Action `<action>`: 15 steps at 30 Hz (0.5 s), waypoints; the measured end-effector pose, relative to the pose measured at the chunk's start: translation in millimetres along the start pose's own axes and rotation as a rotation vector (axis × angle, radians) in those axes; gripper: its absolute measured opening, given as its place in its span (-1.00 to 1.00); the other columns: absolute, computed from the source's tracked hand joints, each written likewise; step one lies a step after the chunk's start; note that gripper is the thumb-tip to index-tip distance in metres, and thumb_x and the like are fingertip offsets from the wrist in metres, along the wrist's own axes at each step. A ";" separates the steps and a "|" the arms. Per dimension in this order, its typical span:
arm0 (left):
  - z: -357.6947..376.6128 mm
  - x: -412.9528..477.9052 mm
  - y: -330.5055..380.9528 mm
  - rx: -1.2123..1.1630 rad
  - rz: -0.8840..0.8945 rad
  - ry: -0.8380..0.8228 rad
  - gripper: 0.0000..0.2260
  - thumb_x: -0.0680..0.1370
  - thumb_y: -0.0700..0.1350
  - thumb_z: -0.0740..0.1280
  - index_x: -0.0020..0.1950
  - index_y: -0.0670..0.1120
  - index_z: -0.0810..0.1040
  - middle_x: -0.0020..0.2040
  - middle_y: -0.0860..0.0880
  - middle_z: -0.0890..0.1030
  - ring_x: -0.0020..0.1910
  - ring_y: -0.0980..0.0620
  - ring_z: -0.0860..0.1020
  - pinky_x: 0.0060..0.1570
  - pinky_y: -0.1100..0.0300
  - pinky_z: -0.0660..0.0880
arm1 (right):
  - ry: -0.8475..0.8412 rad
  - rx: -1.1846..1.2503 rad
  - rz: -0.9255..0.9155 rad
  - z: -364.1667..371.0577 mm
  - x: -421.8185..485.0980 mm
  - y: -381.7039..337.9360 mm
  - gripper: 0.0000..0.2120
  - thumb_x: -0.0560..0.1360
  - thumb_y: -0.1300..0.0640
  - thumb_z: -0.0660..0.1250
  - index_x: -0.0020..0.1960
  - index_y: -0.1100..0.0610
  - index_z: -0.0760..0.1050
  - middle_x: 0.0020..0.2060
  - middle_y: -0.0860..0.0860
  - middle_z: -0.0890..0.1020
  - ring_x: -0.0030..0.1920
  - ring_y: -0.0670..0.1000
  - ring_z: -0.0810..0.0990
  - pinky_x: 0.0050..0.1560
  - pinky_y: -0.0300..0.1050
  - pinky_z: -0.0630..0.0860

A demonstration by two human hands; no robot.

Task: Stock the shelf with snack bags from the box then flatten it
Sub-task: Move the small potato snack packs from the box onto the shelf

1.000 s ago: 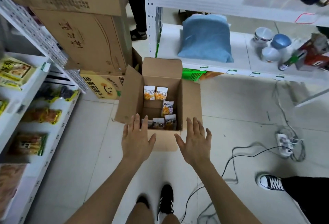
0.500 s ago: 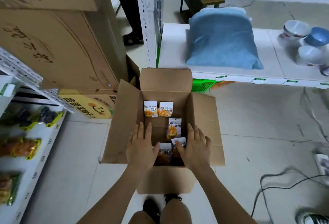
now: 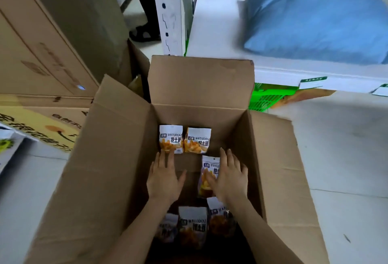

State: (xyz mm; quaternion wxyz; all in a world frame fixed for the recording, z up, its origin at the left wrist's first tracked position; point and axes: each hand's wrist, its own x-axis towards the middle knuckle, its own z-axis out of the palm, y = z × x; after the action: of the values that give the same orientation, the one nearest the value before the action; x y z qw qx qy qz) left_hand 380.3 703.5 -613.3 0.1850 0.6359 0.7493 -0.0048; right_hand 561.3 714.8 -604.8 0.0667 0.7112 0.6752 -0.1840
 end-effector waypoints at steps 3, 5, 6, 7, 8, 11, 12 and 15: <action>42.1 37.1 -11.6 -0.050 -0.047 -0.002 -0.28 0.59 0.21 0.18 0.60 -0.01 -0.11 0.61 -0.10 0.01 0.58 -0.10 0.00 0.51 0.06 0.09 | 0.027 0.015 -0.002 33.9 42.7 1.8 -0.20 0.54 -0.39 0.00 0.60 0.04 -0.08 0.59 0.05 0.06 0.56 0.09 0.09 0.47 0.12 0.13; 65.8 58.9 -20.1 -0.102 -0.075 0.012 -0.26 0.59 0.21 0.20 0.60 -0.04 -0.12 0.61 -0.10 0.01 0.58 -0.09 0.02 0.48 0.07 0.13 | 0.051 0.039 -0.004 54.8 69.6 2.9 -0.20 0.53 -0.39 0.03 0.59 0.04 -0.07 0.58 0.05 0.09 0.54 0.09 0.12 0.46 0.12 0.15; 76.3 68.8 -24.1 -0.131 -0.093 0.023 -0.23 0.58 0.21 0.21 0.60 -0.06 -0.13 0.61 -0.11 0.01 0.57 -0.09 0.04 0.46 0.07 0.15 | 0.063 0.053 -0.003 65.3 82.4 3.7 -0.20 0.53 -0.39 0.04 0.59 0.03 -0.07 0.57 0.05 0.11 0.54 0.09 0.13 0.46 0.11 0.16; 86.1 78.4 -28.1 -0.164 -0.115 0.034 -0.20 0.57 0.21 0.23 0.61 -0.07 -0.15 0.60 -0.12 0.03 0.57 -0.10 0.07 0.45 0.07 0.18 | 0.071 0.063 0.000 75.1 94.2 4.7 -0.19 0.53 -0.39 0.05 0.59 0.03 -0.06 0.57 0.05 0.12 0.53 0.09 0.15 0.45 0.11 0.17; 94.9 87.8 -31.5 -0.200 -0.139 0.043 -0.18 0.57 0.21 0.25 0.60 -0.08 -0.16 0.60 -0.12 0.04 0.56 -0.10 0.10 0.43 0.05 0.22 | 0.079 0.067 0.004 85.0 105.4 6.2 -0.19 0.52 -0.39 0.05 0.59 0.04 -0.06 0.56 0.06 0.14 0.52 0.10 0.17 0.44 0.11 0.18; 114.5 113.0 -39.1 -0.313 -0.207 0.059 -0.11 0.54 0.18 0.31 0.60 -0.12 -0.21 0.58 -0.14 0.10 0.52 -0.14 0.17 0.37 -0.01 0.30 | 0.103 0.083 0.013 107.6 133.1 9.4 -0.18 0.51 -0.40 0.08 0.58 0.05 -0.02 0.53 0.07 0.22 0.48 0.11 0.24 0.39 0.10 0.23; 119.6 121.1 -40.8 -0.352 -0.217 0.062 -0.09 0.54 0.17 0.33 0.59 -0.14 -0.22 0.58 -0.15 0.11 0.51 -0.16 0.19 0.37 -0.02 0.30 | 0.096 0.105 0.018 112.9 142.1 9.2 -0.18 0.50 -0.40 0.10 0.57 0.05 0.00 0.51 0.07 0.25 0.47 0.12 0.26 0.38 0.10 0.23; 131.9 143.7 -44.2 -0.475 -0.235 0.074 -0.08 0.52 0.11 0.38 0.59 -0.17 -0.19 0.58 -0.18 0.11 0.50 -0.20 0.21 0.38 -0.03 0.27 | 0.035 0.211 0.019 127.1 168.7 7.5 -0.24 0.49 -0.38 0.17 0.52 0.04 0.11 0.42 0.09 0.37 0.40 0.15 0.35 0.35 0.13 0.29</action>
State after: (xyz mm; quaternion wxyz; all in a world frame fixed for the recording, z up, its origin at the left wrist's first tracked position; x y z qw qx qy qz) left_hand 356.1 799.8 -786.9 0.2995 0.4829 0.8044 0.1731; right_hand 550.4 828.5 -782.6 -0.0186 0.7239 0.6462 -0.2411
